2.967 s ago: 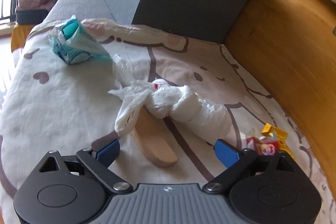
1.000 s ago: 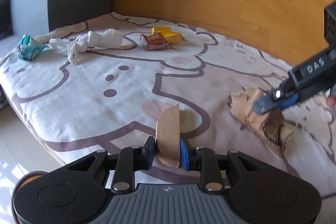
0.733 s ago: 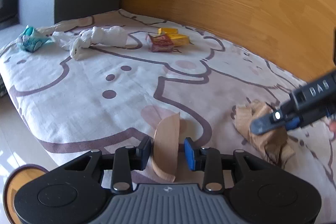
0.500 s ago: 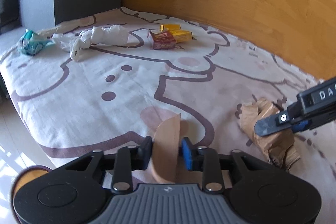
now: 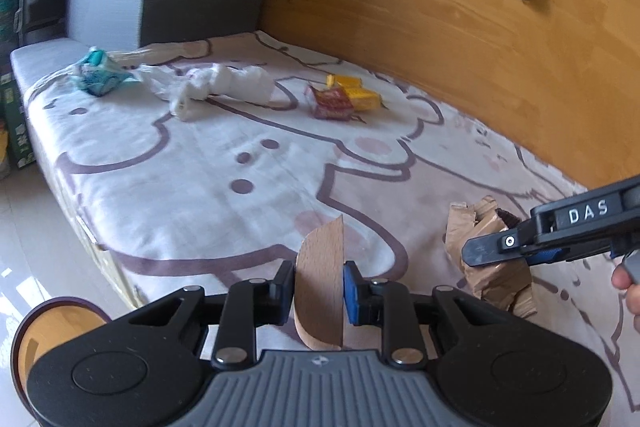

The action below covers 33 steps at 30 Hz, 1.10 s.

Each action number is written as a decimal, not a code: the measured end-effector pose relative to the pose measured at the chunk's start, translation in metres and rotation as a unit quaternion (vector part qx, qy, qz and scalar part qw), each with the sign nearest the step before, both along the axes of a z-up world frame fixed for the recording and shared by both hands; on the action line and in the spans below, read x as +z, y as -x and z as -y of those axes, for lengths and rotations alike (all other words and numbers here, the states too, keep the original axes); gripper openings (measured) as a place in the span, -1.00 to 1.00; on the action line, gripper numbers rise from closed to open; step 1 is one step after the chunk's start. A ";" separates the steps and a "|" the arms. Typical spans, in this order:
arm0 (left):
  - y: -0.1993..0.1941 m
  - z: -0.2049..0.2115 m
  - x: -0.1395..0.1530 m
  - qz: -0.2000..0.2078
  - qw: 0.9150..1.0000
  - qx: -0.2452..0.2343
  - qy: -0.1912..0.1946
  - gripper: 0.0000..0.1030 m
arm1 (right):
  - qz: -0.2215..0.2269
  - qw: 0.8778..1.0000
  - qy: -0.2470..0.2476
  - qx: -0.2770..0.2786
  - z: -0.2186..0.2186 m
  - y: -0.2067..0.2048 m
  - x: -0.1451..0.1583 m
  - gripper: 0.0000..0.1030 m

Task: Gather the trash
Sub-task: 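Carry the wooden stick and cardboard scrap with both grippers over the wastebasket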

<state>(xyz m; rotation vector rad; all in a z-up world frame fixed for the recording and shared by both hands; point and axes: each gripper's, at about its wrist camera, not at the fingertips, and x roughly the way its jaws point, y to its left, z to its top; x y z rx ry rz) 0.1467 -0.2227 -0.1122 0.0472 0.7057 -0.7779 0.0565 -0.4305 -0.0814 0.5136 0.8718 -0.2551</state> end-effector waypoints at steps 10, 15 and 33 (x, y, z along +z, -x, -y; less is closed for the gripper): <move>-0.007 -0.058 0.017 -0.011 0.997 0.077 0.027 -0.48 | 0.037 0.995 0.073 0.064 -0.056 -0.026 0.018 -0.01; -0.009 -0.090 0.022 -0.017 0.993 0.113 0.036 -0.48 | 0.056 0.987 0.119 0.093 -0.089 -0.037 0.023 -0.01; -0.016 -0.196 0.024 -0.018 0.975 0.217 0.051 -0.48 | 0.081 0.967 0.164 0.177 -0.187 -0.084 0.017 0.00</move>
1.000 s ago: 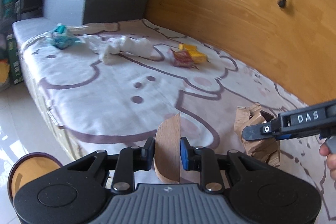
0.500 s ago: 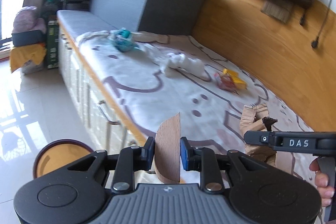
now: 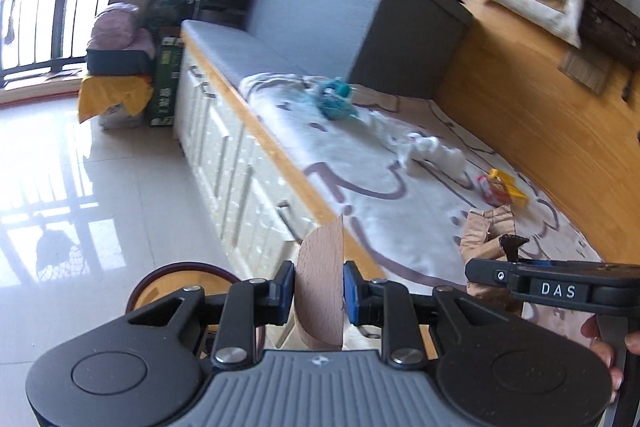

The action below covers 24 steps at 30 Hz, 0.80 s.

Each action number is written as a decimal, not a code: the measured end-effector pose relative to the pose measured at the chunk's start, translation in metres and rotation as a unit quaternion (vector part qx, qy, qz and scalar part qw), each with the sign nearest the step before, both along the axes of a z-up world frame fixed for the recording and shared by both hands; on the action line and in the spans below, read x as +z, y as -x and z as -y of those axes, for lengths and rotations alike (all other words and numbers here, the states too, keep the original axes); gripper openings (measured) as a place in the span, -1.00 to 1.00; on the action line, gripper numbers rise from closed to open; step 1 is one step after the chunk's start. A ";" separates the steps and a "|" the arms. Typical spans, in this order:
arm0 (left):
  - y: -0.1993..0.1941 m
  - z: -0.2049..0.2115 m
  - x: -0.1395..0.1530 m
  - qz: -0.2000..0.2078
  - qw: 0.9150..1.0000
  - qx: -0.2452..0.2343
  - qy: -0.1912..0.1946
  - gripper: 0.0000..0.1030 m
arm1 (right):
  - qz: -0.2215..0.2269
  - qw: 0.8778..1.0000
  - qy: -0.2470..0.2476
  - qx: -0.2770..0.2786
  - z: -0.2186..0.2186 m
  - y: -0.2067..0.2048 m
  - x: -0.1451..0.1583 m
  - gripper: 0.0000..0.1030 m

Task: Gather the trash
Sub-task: 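Carry the wooden stick and cardboard scrap with both grippers over the wastebasket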

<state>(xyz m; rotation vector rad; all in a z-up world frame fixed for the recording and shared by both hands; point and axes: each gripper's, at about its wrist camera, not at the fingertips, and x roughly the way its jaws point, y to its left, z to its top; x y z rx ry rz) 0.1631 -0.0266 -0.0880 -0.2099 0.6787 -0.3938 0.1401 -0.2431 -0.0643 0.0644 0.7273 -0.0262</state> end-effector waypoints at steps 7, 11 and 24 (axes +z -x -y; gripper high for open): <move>-0.015 -0.022 -0.022 -0.023 0.999 0.027 0.013 -0.48 | -0.011 0.999 0.002 0.032 -0.035 -0.020 -0.012 0.00; -0.025 -0.034 -0.041 -0.041 0.998 0.042 0.016 -0.48 | -0.029 0.998 -0.004 0.057 -0.053 -0.036 -0.028 0.00; -0.062 -0.082 -0.109 -0.125 0.986 0.105 0.038 -0.48 | -0.108 0.989 -0.002 0.102 -0.094 -0.087 -0.094 0.00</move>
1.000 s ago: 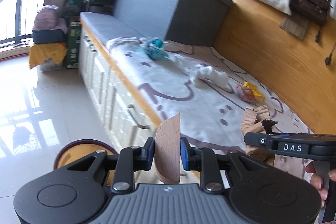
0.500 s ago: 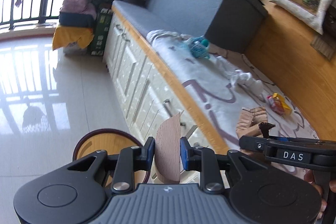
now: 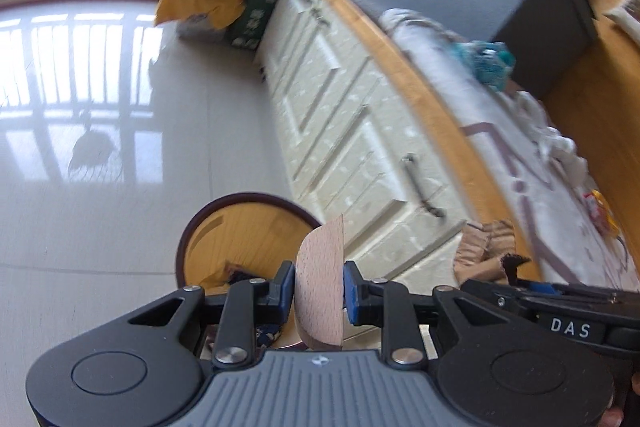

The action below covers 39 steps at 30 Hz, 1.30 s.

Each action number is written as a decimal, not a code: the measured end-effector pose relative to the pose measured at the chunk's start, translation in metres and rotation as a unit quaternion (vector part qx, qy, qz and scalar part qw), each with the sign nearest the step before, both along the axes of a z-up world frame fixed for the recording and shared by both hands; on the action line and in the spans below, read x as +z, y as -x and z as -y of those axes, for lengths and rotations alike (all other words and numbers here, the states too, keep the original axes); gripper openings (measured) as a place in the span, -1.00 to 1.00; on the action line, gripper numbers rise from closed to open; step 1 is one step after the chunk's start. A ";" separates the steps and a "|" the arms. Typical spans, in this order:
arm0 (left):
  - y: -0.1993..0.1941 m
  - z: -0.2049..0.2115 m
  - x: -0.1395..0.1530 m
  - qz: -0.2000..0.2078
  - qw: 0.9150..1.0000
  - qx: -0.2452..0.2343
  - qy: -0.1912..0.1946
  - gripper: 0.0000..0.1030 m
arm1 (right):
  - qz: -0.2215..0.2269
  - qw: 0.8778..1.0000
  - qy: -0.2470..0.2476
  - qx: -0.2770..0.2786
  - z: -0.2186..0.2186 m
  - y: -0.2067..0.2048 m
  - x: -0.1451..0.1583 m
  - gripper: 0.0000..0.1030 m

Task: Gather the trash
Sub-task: 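Carry the wooden stick and cardboard scrap with both grippers over the wastebasket, then open both grippers to drop the stick and cardboard into the wastebasket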

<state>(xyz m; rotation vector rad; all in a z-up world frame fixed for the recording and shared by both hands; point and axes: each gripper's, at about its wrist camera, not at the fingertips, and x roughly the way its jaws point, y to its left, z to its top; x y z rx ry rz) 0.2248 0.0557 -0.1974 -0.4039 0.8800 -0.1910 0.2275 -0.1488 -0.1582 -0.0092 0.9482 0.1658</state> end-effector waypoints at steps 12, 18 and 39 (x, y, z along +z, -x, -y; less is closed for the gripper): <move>-0.052 -0.032 -0.080 -0.093 0.990 0.078 0.078 -0.48 | -0.054 0.998 -0.013 0.017 -0.018 -0.036 -0.060 0.01; -0.064 -0.025 -0.120 -0.139 0.982 0.095 0.082 -0.48 | -0.073 0.997 -0.016 0.013 -0.021 -0.055 -0.085 0.01; -0.071 -0.036 -0.150 -0.183 0.978 0.096 -0.025 0.13 | -0.096 0.995 -0.033 0.007 -0.029 -0.095 -0.127 0.10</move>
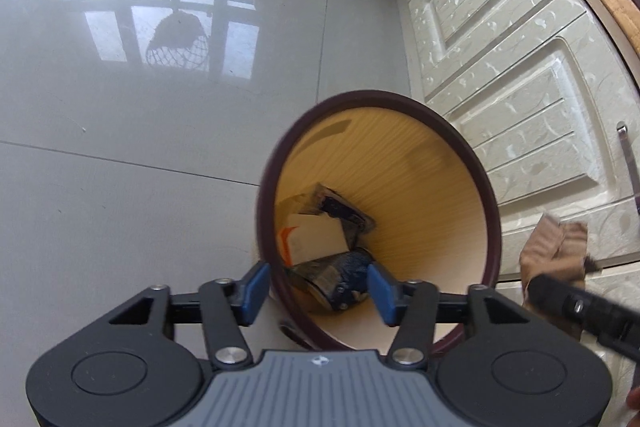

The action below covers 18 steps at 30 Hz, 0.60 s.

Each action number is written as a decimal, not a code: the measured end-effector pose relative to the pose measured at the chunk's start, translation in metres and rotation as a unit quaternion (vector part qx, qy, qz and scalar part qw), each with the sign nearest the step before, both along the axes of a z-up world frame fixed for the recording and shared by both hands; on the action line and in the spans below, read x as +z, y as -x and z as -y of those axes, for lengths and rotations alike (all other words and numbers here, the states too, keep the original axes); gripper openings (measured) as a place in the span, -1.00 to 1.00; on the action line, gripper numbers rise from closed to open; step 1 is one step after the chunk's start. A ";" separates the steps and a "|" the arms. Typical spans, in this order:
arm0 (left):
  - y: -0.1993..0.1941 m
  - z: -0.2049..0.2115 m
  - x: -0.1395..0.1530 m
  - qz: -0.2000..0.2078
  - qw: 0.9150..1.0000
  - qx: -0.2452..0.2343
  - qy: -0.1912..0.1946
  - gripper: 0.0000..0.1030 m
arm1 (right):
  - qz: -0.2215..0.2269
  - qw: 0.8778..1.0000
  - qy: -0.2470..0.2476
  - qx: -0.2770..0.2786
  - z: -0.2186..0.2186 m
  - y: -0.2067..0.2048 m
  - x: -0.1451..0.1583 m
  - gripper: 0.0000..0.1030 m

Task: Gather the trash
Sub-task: 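Open both grippers to drop the stick and cardboard into the wastebasket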

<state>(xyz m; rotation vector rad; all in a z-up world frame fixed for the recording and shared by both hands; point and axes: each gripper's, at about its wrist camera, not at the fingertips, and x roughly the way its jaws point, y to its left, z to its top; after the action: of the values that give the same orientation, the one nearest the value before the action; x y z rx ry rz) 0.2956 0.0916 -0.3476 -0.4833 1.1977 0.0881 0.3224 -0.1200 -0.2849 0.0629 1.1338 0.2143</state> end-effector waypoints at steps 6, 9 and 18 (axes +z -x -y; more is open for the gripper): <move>0.000 0.000 0.006 -0.004 1.000 -0.014 -0.021 0.34 | 0.021 1.000 -0.002 0.014 -0.007 -0.007 0.000 0.27; 0.000 0.002 0.009 -0.004 0.999 -0.023 -0.026 0.44 | 0.027 0.999 -0.005 0.023 -0.009 -0.008 -0.001 0.35; 0.001 0.005 0.015 -0.006 0.998 -0.046 -0.048 0.74 | 0.049 0.999 -0.017 0.013 0.002 0.002 -0.014 0.96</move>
<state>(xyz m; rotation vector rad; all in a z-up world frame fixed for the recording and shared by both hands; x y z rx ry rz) 0.2943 0.0863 -0.3324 -0.3430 1.2200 0.0693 0.3203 -0.1217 -0.2985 0.0670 1.0330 0.2576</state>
